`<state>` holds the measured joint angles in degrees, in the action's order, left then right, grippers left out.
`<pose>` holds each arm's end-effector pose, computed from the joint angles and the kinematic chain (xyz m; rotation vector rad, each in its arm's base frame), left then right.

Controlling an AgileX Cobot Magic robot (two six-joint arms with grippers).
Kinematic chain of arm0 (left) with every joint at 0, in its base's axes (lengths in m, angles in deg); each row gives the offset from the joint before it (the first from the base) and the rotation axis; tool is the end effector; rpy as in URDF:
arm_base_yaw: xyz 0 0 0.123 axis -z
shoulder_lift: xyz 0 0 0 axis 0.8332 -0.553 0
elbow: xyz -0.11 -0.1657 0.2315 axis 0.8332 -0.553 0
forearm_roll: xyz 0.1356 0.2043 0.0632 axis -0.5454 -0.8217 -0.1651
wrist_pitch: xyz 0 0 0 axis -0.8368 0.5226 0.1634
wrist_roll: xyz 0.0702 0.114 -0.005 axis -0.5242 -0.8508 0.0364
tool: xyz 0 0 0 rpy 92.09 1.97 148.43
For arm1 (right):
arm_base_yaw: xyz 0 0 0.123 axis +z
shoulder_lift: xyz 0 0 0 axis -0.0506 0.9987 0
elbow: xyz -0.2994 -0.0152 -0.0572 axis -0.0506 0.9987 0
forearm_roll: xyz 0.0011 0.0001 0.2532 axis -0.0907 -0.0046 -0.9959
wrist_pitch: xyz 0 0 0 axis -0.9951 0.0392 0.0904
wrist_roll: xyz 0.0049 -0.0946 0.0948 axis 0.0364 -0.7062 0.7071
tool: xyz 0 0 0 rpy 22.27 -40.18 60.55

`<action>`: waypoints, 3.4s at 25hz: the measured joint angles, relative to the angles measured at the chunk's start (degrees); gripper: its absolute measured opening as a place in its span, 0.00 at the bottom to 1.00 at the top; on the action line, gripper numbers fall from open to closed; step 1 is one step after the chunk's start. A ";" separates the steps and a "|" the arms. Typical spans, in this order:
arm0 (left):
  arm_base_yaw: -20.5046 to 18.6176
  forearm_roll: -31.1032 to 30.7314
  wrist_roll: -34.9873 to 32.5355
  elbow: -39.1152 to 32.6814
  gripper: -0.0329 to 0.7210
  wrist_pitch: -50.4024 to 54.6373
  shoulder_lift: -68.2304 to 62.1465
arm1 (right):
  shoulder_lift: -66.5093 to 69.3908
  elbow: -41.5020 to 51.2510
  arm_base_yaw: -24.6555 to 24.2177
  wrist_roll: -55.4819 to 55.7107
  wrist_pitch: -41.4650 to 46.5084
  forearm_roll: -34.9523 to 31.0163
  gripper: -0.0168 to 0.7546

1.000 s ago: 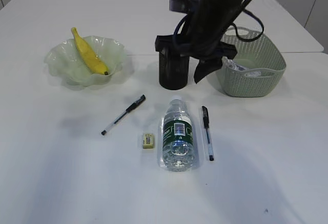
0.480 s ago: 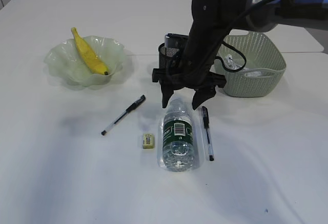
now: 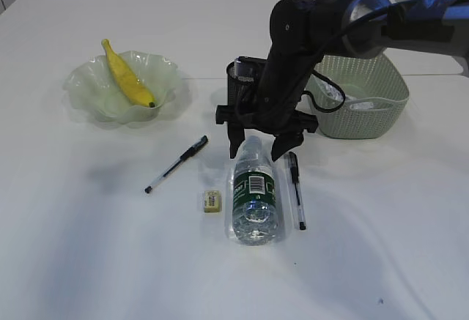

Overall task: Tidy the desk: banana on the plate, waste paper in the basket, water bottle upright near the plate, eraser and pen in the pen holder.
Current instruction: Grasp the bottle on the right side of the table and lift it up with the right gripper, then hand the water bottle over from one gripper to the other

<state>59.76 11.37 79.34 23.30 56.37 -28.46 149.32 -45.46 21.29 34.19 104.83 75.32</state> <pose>0.2438 -0.0182 0.3420 0.0545 2.6840 -0.0657 0.4492 0.2228 0.1335 -0.0732 2.9933 0.3185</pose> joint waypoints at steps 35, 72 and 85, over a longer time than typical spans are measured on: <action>0.00 0.00 -0.01 0.00 0.41 -1.48 0.00 | 5.21 -5.90 0.00 1.38 4.61 0.61 0.77; 0.00 2.12 -0.01 0.00 0.41 -1.57 0.00 | 1.62 -13.69 0.00 -6.55 10.31 3.56 0.47; 0.00 2.40 -0.01 0.00 0.41 -1.47 0.00 | -18.93 11.95 0.00 -11.56 10.28 3.89 0.47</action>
<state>59.76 13.77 79.33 23.30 54.91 -28.46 130.39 -33.51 21.29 22.63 115.11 79.21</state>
